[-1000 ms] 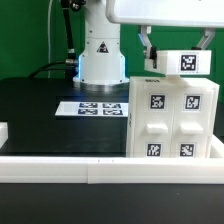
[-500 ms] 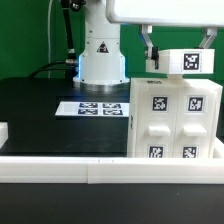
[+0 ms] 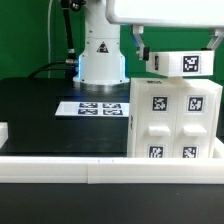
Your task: Assemble cabinet
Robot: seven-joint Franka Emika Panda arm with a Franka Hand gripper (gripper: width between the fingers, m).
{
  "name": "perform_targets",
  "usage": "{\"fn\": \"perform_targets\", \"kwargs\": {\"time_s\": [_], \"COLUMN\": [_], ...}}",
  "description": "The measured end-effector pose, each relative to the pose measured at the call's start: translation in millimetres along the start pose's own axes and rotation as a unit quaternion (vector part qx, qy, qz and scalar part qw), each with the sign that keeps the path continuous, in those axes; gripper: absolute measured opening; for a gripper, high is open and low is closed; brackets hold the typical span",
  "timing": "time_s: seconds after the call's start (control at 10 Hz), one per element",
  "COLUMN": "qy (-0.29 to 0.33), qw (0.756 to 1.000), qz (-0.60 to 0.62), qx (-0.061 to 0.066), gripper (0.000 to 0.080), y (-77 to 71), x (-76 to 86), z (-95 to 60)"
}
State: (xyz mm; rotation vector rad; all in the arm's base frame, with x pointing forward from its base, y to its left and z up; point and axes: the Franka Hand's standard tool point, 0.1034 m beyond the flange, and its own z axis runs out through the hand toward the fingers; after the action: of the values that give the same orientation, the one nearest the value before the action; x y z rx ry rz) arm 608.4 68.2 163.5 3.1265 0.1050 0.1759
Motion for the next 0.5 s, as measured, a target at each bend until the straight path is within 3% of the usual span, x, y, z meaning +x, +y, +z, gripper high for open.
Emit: {"fn": "perform_targets", "kwargs": {"time_s": [0.2, 0.5], "qy": [0.049, 0.074], "qw": [0.998, 0.997], "qz": [-0.025, -0.030], "qx": [0.000, -0.002], "gripper": [0.0797, 0.0797], "y": [6.4, 7.9], "x": [10.4, 7.8], "z": [-10.4, -5.9]}}
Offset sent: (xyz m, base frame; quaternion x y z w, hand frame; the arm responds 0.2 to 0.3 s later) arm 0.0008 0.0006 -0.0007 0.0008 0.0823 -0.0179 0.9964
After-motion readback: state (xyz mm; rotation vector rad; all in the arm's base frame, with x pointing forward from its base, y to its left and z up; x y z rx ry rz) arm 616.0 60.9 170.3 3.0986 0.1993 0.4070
